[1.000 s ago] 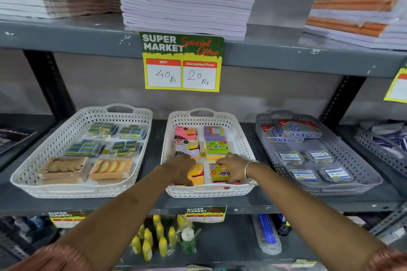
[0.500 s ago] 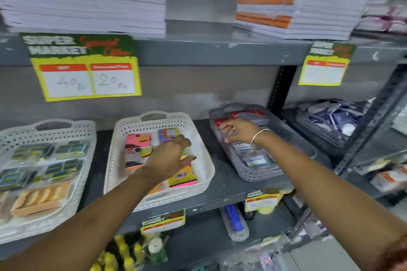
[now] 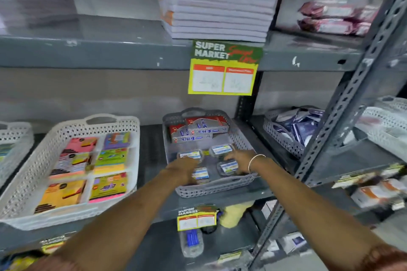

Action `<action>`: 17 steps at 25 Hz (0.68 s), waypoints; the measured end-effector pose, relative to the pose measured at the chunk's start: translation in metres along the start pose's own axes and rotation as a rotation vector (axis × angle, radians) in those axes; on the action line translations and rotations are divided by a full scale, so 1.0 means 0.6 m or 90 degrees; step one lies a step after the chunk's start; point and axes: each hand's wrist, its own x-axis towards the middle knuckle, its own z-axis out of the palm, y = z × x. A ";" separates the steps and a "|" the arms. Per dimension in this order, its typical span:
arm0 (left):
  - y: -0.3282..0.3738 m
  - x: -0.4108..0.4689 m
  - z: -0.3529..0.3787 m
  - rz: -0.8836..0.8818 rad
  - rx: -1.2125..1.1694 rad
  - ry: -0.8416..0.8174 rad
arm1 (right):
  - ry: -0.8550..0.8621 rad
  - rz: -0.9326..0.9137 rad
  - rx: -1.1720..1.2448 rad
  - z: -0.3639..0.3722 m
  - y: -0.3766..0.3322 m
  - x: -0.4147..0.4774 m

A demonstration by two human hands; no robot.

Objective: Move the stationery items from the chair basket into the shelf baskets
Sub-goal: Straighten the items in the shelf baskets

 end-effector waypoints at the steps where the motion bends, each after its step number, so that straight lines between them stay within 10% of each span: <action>1: -0.001 0.004 0.004 -0.012 -0.001 -0.002 | 0.008 -0.007 -0.010 0.004 0.001 0.003; 17: -0.014 -0.033 0.003 -0.043 -0.118 0.190 | 0.031 -0.084 0.079 -0.048 -0.018 0.002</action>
